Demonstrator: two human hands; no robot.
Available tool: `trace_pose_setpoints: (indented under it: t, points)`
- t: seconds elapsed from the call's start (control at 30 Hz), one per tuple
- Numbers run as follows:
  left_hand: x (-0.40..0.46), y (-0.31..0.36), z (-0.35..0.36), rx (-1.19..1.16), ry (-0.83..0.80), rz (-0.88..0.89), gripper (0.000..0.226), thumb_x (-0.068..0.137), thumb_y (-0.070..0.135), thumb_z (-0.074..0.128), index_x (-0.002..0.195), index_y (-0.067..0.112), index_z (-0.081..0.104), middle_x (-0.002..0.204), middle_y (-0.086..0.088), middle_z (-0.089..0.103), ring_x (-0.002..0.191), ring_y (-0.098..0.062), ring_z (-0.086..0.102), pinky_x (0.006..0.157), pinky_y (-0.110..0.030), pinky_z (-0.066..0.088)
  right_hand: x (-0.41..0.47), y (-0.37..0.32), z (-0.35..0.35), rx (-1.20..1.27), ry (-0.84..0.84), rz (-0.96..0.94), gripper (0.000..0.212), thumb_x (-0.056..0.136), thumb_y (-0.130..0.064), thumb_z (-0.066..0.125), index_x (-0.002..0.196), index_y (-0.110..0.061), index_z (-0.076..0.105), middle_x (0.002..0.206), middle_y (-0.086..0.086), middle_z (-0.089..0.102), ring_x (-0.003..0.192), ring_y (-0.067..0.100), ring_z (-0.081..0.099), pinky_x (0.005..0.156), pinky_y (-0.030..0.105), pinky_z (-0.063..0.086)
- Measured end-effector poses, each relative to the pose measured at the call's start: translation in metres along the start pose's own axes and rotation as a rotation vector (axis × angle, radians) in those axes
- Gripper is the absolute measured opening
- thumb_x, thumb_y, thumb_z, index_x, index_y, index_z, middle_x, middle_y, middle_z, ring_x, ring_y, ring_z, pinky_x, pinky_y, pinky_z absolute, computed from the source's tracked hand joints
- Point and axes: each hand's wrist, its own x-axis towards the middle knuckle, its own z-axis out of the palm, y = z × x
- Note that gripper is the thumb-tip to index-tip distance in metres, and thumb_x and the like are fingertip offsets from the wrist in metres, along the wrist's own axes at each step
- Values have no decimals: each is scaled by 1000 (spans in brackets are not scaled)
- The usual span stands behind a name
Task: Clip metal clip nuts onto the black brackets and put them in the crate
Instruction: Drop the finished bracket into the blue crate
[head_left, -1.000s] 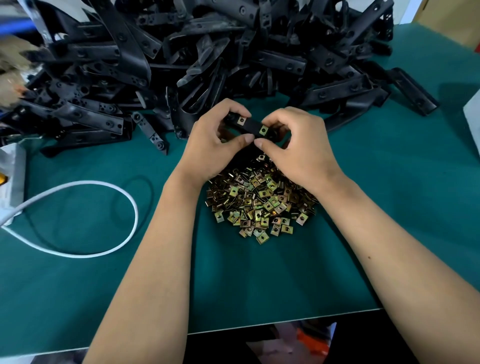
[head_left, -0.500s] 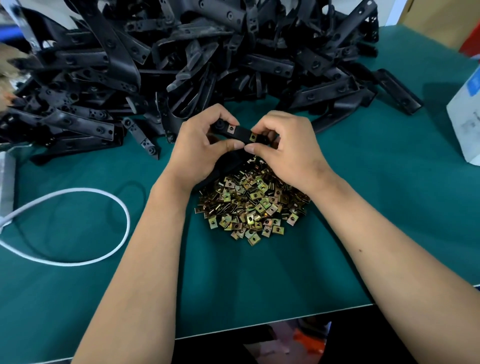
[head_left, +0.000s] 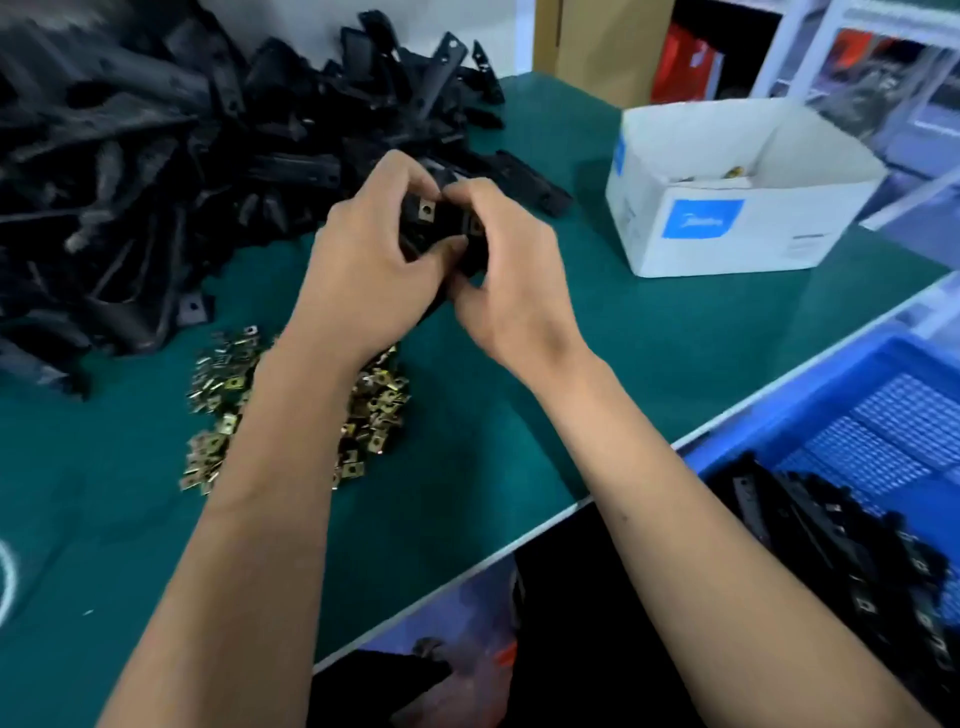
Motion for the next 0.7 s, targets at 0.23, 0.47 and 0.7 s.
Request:
trace_pose_setpoints:
  t: [0.23, 0.47, 0.7]
  points:
    - [7, 145, 140, -62, -388, 222, 53, 87, 37, 70, 130, 19, 43, 93, -3, 71, 93, -32, 67, 84, -45, 52, -79, 75, -154, -193, 403, 305, 32, 85, -37, 61, 104, -13, 70, 91, 1, 74, 81, 16, 64, 73, 35, 50]
    - [-58, 205, 264, 202, -701, 407, 49, 96, 46, 64, 131, 15, 49, 124, -15, 64, 114, -40, 62, 88, -46, 49, -233, 175, -252, -382, 571, 1061, 27, 90, -38, 76, 106, -17, 74, 102, 12, 77, 102, 31, 71, 82, 34, 47]
    - [-101, 175, 313, 250, -960, 365, 37, 99, 37, 63, 126, 14, 57, 127, -13, 56, 116, -37, 58, 92, -45, 49, -321, 215, -271, -567, 225, 1457, 52, 95, -46, 70, 136, -14, 64, 131, 22, 63, 130, 42, 50, 107, 45, 46]
